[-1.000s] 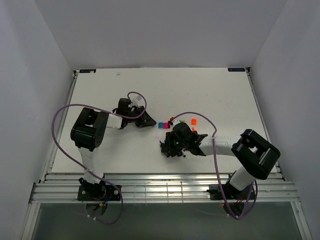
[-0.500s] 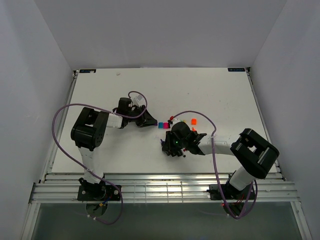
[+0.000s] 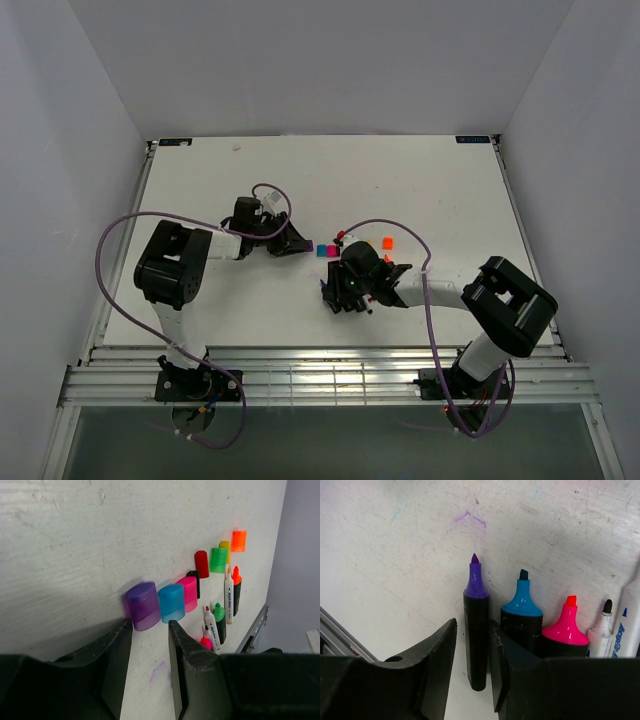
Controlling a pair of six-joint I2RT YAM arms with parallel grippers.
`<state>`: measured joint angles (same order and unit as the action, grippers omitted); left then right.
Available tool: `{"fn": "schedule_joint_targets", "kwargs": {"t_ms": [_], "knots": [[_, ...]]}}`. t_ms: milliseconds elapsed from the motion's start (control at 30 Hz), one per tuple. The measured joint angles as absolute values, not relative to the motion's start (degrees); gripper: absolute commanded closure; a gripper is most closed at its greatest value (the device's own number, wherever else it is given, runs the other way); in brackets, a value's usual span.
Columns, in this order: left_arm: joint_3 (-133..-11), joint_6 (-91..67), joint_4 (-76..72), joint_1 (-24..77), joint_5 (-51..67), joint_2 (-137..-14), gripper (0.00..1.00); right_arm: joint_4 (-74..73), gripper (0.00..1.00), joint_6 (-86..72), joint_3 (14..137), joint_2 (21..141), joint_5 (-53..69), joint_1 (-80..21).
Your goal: Open the pen caps
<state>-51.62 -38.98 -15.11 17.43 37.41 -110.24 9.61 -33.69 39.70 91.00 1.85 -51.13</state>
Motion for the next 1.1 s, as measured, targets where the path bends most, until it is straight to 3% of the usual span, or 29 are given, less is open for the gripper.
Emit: {"fn": "schedule_joint_targets", "kwargs": {"t_ms": [333, 800, 900, 967, 1000, 1033, 1100], "knots": [[-46.6, -38.4, -13.3, 17.4, 35.9, -104.4, 0.53, 6.2, 0.59, -32.7, 40.5, 89.5, 1.5, -51.1], [-40.2, -38.9, -12.8, 17.6, 35.4, -95.4, 0.52, -2.5, 0.49, -31.1, 41.5, 75.7, -4.2, -51.1], [-37.6, -39.3, -12.6, 18.3, 35.3, -91.6, 0.52, -6.0, 0.40, -31.3, 41.3, 71.4, -6.5, -51.1], [-35.6, -39.9, -12.5, 18.9, 35.2, -88.3, 0.50, -8.3, 0.12, -32.3, 40.4, 67.8, -8.6, -51.1], [-34.5, -40.2, -12.4, 19.2, 35.3, -86.3, 0.37, -9.9, 0.08, -33.0, 39.7, 65.8, -9.9, -51.1], [-33.5, -40.7, -12.5, 19.6, 35.3, -84.2, 0.03, -11.5, 0.10, -33.5, 38.5, 63.2, -11.3, -51.1], [-31.6, -41.8, -12.7, 20.2, 35.6, -79.9, 0.02, -15.1, 0.10, -34.8, 35.9, 57.7, -13.7, -51.1]]}}
